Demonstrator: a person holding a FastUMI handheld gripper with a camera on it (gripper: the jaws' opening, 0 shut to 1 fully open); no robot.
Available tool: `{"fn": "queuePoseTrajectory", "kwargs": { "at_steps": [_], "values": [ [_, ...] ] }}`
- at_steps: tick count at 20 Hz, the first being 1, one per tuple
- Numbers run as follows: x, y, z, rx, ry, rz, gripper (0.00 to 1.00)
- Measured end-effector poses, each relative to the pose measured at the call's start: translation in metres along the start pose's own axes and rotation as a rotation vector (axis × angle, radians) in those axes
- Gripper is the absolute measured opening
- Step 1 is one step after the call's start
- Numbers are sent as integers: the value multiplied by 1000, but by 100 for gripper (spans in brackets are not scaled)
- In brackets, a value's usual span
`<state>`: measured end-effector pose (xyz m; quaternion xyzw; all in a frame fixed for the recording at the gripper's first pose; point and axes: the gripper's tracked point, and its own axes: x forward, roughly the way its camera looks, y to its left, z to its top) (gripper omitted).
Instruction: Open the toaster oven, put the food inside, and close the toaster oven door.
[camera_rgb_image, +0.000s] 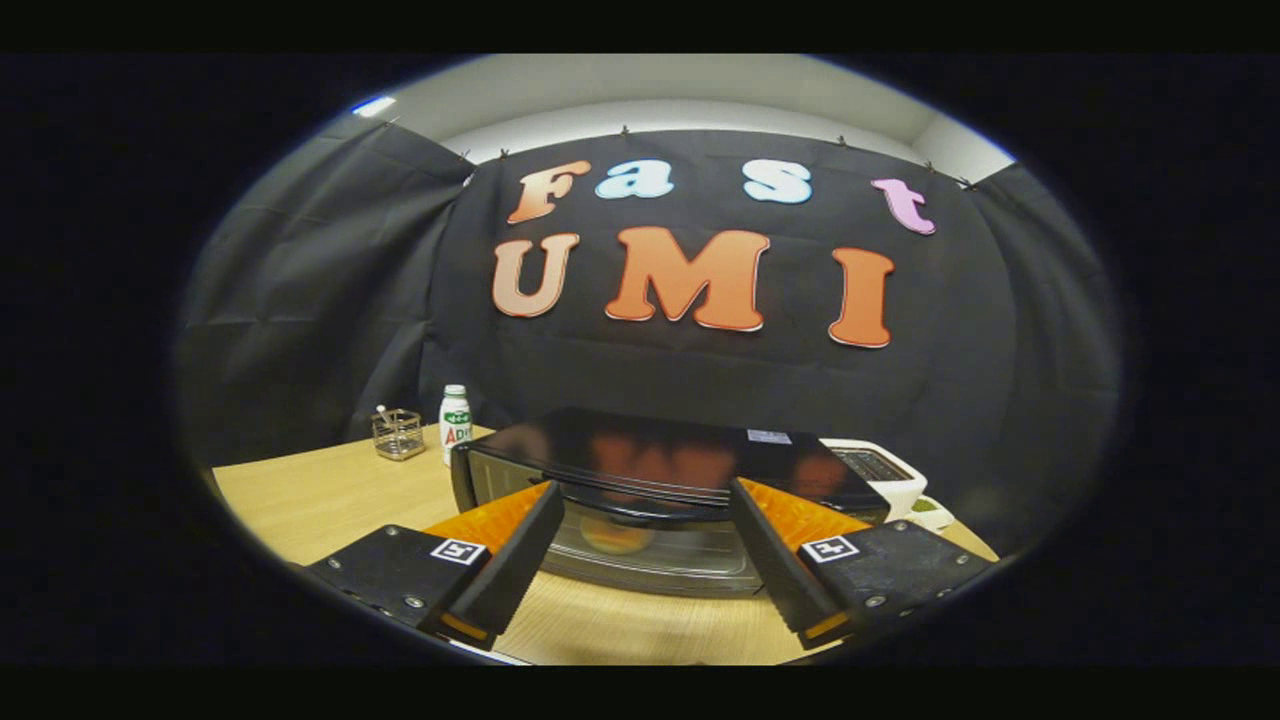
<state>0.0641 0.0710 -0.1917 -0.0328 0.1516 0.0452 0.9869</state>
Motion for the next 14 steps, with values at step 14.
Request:
{"fn": "queuePoseTrajectory", "kwargs": {
  "at_steps": [14],
  "values": [
    [-154,-34,146,0,-304,-74,98]
  ]
}}
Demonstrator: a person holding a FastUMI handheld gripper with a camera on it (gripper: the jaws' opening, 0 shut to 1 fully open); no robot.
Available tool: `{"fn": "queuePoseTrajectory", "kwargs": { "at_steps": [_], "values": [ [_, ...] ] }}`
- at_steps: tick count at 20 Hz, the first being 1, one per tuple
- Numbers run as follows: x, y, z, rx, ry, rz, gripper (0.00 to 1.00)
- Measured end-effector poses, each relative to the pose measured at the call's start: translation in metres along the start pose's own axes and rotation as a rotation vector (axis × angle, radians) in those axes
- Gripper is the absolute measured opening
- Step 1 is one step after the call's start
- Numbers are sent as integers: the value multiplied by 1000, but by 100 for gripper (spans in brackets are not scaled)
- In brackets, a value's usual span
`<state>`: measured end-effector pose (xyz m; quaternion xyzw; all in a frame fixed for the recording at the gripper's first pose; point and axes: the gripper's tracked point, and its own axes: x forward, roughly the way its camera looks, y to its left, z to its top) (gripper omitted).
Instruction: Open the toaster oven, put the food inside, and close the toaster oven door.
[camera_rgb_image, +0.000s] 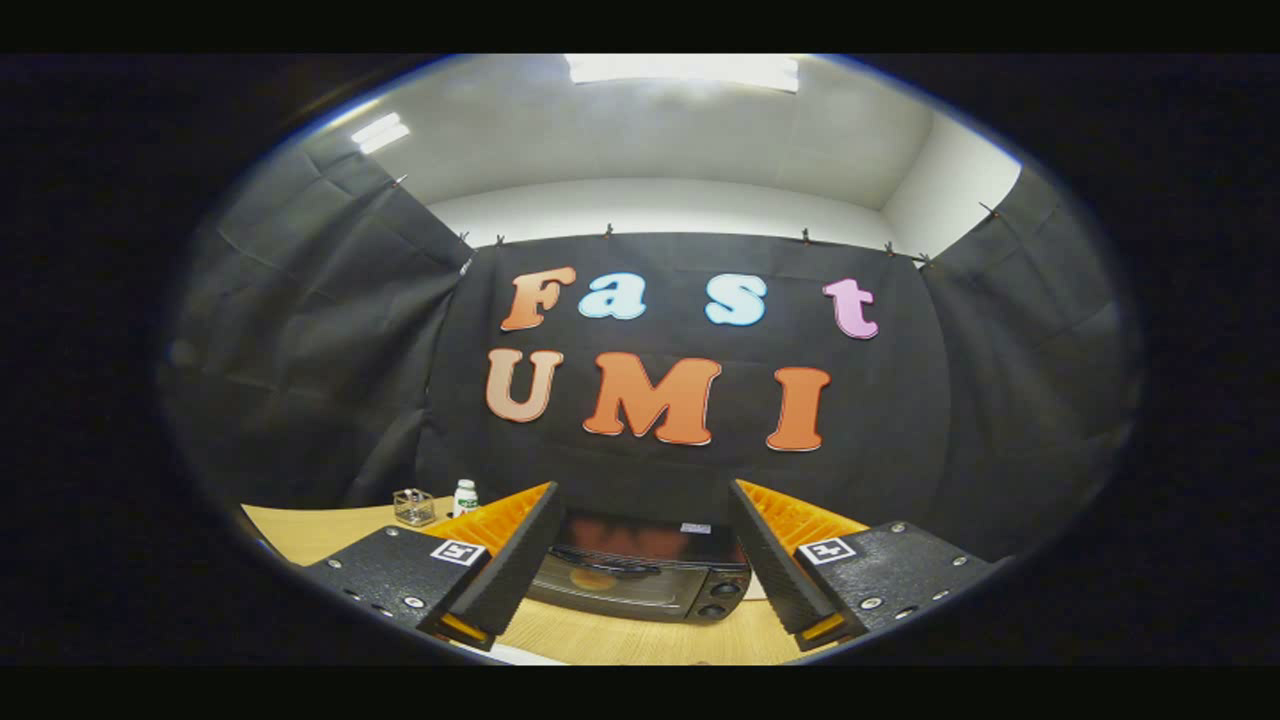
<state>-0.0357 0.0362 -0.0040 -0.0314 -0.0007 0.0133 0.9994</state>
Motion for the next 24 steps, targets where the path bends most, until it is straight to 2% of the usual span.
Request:
{"fn": "queuePoseTrajectory", "kwargs": {
  "at_steps": [11,24],
  "values": [
    [-45,-13,43,39,-36,-23,98],
    [-60,-6,51,84,-33,-1,98]
  ]
}}
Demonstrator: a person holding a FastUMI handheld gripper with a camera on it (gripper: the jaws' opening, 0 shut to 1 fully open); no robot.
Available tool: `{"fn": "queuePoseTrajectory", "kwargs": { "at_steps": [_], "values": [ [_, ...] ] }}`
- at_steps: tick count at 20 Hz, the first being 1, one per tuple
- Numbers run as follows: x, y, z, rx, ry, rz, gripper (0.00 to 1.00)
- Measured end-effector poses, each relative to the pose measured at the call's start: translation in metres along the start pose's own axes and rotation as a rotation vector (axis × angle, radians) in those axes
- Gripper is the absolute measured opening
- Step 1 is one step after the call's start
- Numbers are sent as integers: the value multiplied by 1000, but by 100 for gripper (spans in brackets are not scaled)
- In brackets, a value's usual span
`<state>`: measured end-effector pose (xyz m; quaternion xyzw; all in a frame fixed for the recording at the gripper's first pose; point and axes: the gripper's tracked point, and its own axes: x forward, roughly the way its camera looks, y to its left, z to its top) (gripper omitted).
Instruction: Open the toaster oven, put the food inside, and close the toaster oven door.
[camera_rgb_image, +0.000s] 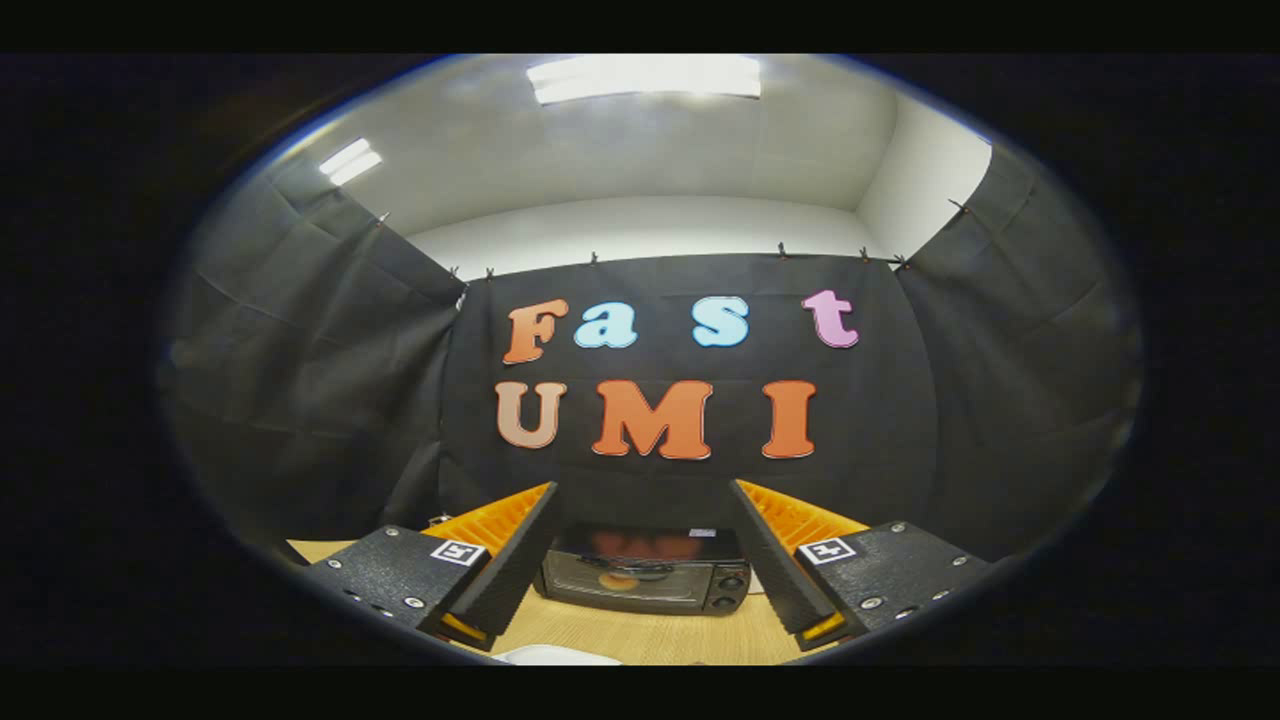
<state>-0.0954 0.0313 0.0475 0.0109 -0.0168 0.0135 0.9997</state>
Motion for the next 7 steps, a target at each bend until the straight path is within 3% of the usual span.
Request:
{"fn": "queuePoseTrajectory", "kwargs": {
  "at_steps": [7],
  "values": [
    [3,-6,-4,-33,19,4,98]
  ]
}}
